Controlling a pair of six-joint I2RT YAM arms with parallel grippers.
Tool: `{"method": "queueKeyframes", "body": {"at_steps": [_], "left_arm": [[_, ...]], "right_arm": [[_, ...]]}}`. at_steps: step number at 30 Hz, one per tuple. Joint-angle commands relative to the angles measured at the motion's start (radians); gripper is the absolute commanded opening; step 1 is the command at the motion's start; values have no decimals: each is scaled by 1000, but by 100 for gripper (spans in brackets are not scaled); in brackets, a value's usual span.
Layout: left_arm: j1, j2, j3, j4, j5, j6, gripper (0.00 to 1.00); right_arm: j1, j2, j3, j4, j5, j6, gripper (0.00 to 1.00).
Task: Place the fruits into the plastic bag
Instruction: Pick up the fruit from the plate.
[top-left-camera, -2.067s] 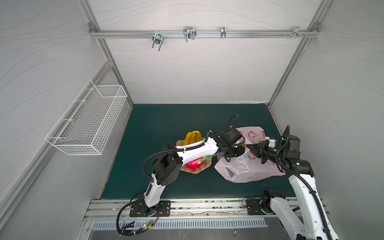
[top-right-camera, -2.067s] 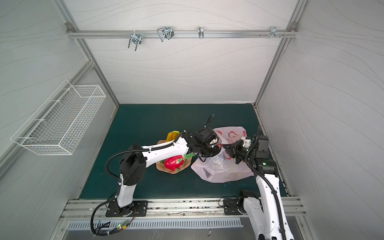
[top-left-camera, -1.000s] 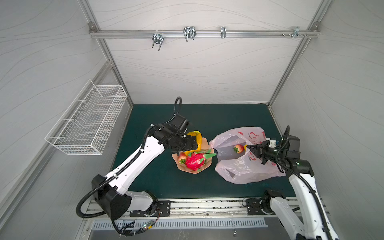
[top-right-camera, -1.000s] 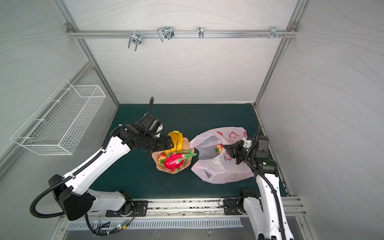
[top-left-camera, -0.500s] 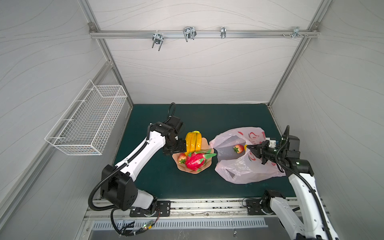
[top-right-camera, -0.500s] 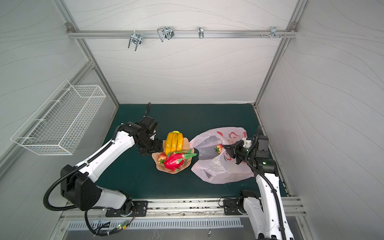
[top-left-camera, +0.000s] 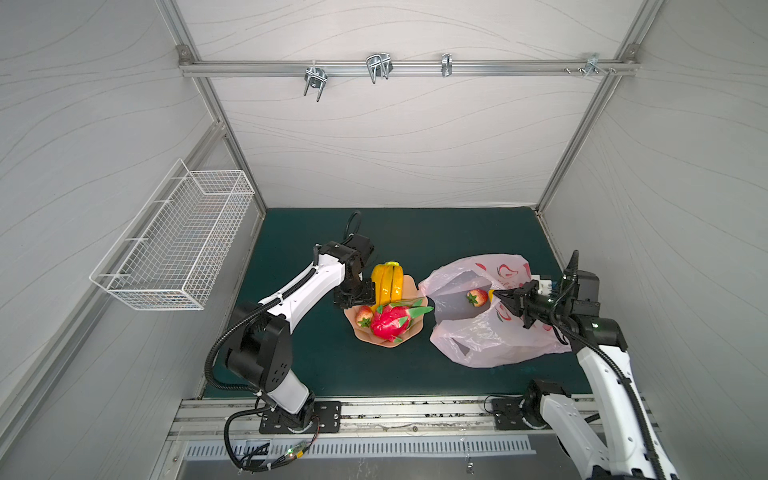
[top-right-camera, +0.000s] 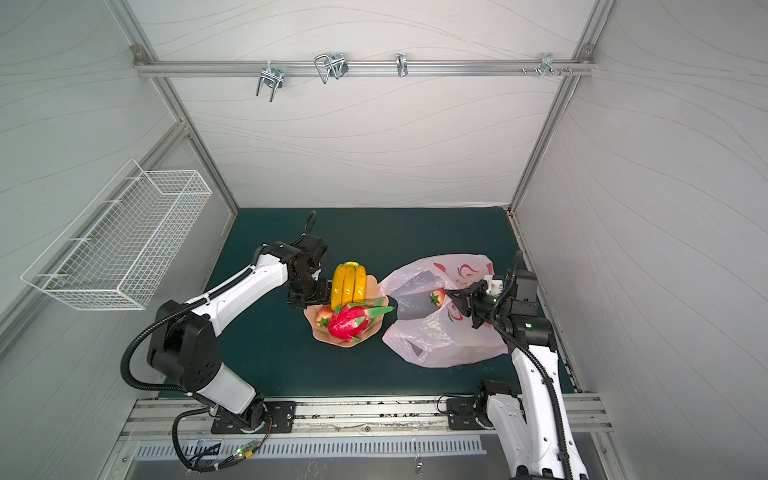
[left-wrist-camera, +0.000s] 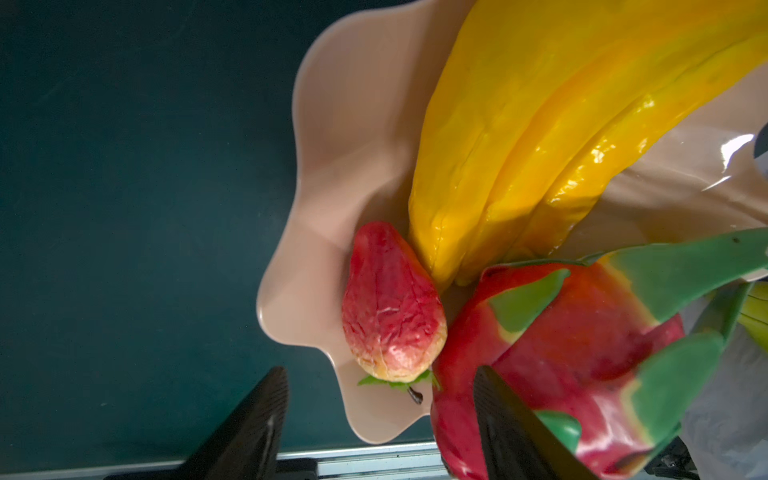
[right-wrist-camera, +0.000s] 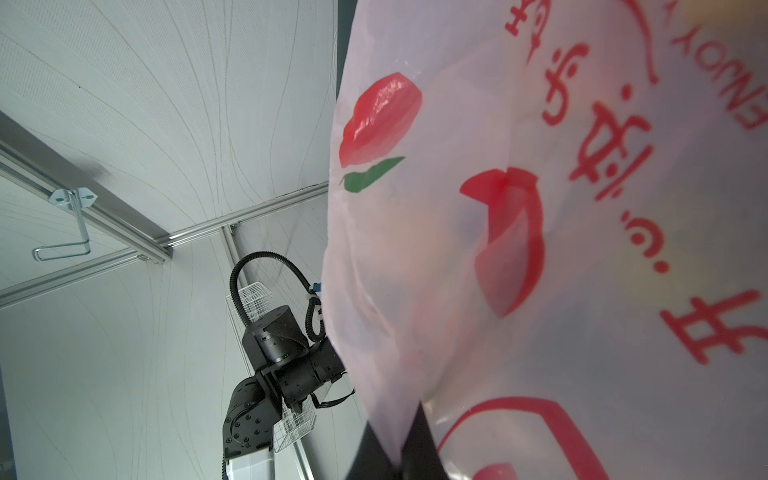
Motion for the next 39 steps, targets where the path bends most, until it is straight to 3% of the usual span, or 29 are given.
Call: {"method": "queueKeyframes", "body": {"at_steps": [1, 25, 31, 39], "left_arm": [[4, 28, -17, 22, -14, 13, 71], [-39, 117, -69, 76, 11, 16, 70], [-43, 116, -68, 78, 18, 13, 62], [-44, 71, -48, 52, 12, 13, 42]], "right_arm": [[-6, 1, 17, -22, 1, 1, 0], [-6, 1, 33, -33, 5, -7, 0], [-6, -4, 32, -34, 8, -4, 0], [-6, -5, 36, -35, 6, -4, 0]]}}
